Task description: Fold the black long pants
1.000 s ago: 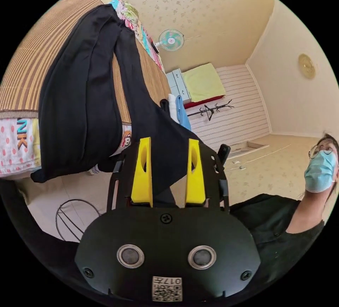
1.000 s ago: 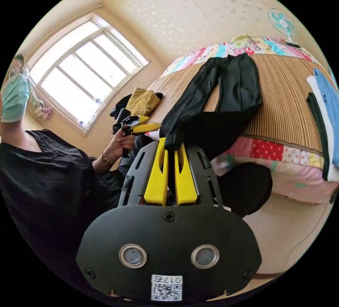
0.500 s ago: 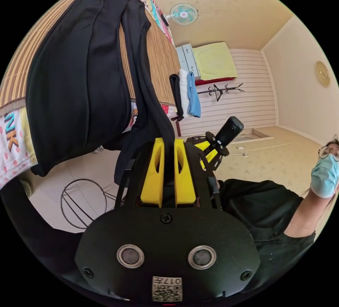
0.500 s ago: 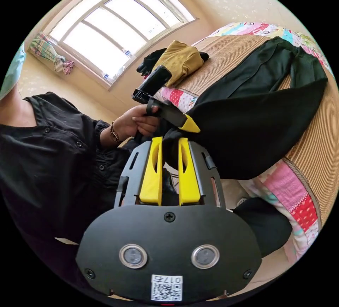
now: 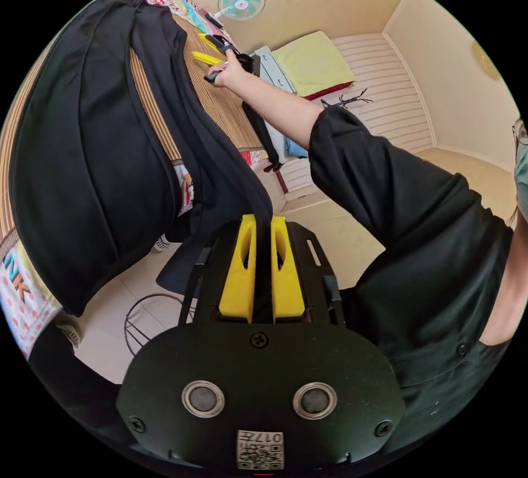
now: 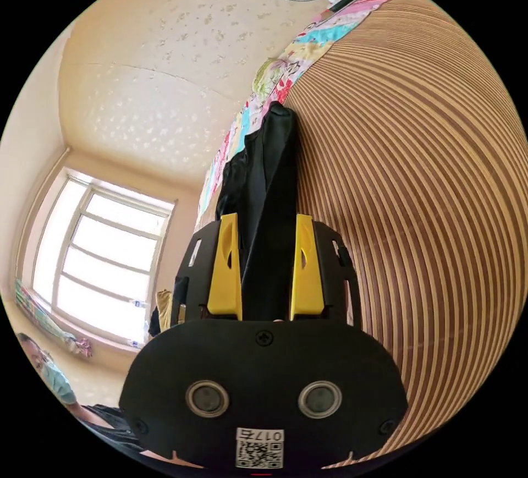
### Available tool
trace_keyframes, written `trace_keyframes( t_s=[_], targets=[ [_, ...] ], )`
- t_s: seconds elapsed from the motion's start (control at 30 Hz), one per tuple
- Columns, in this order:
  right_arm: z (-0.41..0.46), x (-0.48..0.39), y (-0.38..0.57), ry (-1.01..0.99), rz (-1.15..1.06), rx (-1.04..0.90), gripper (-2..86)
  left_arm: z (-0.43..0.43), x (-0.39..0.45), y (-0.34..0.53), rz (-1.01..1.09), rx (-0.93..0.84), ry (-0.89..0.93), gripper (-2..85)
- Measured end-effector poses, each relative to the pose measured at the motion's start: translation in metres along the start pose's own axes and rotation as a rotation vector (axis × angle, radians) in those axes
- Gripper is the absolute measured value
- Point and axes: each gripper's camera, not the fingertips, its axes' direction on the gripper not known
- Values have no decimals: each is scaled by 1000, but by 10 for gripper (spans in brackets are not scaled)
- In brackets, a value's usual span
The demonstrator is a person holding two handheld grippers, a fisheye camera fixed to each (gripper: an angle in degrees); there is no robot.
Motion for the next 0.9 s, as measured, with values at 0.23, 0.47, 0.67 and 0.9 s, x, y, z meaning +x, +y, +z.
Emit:
trace_keyframes(
  t_s=[0.23,0.47,0.67,0.9],
  targets=[
    [91,-23,-79,161,113,-50,97,-14,-26,20,-39,52,102,47],
    [240,-180,-59,1087,-516,-153,31,-28,-26,27,58,1,129,42],
    [328,-303,50,969,-934,86,32,-58,-17,51,108,-5,82,39],
    [364,-289,67,371,-758,-244,67,-79,-30,119,-49,-36,-175,52]
  ],
)
